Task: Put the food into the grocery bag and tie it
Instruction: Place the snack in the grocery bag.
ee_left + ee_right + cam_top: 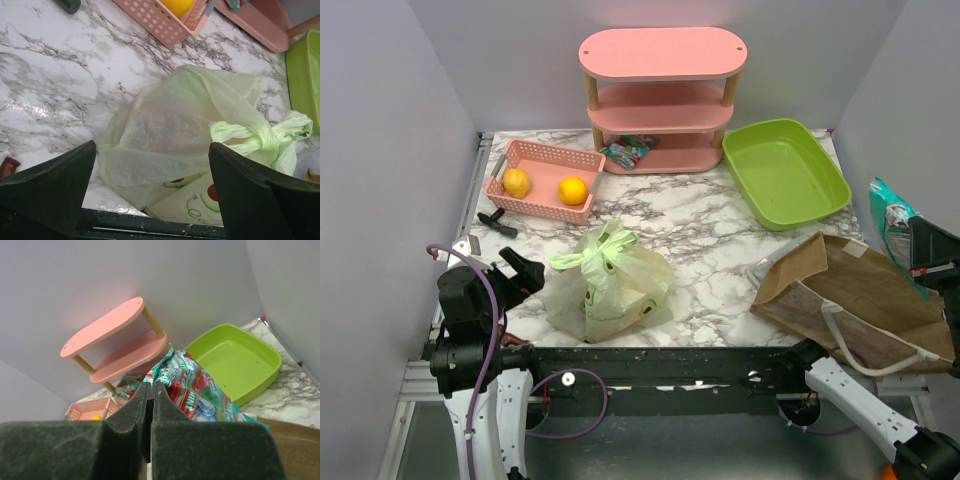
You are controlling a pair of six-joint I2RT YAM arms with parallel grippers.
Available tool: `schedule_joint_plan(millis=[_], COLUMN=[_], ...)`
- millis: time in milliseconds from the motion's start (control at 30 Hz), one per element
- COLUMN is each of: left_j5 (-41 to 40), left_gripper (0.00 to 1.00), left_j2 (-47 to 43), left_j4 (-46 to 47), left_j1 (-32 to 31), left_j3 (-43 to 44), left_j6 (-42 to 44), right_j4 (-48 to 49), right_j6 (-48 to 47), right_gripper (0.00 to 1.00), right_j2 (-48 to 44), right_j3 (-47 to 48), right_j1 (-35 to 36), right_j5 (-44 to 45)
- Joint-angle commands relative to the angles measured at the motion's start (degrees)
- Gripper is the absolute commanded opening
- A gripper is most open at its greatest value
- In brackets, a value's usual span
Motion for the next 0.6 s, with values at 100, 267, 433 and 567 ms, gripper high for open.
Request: schedule_joint_plan(millis=[100,267,433,567], left_j5=[-0.5,-0.5,-0.6,-0.6], left_gripper=[0.97,0.96,0.96,0.96], left_j2=[0.3,0.3,0.3,0.2], left_j4=[0.1,0.2,0.3,0.3], left_j1=[0.2,0.2,0.2,0.2], left_j3=[-0.5,-0.6,-0.7,-0.7], left_j6=[-0.3,-0.4,-0.4,-0.4], right_j4=[-2.1,-2.1,-2.0,-2.3], right_j6=[2.9,3.5,4.1,4.9], right_gripper=[0.01,0.01,0.01,0.37], right_j2=[-1.8,-1.8,-2.3,-2.6], right_j3=[-2.3,-3.4,-4.6,-5.4], right_j1=[-0.1,-0.1,-0.1,-0.1], right_j5=[0.4,0.5,0.6,2.0])
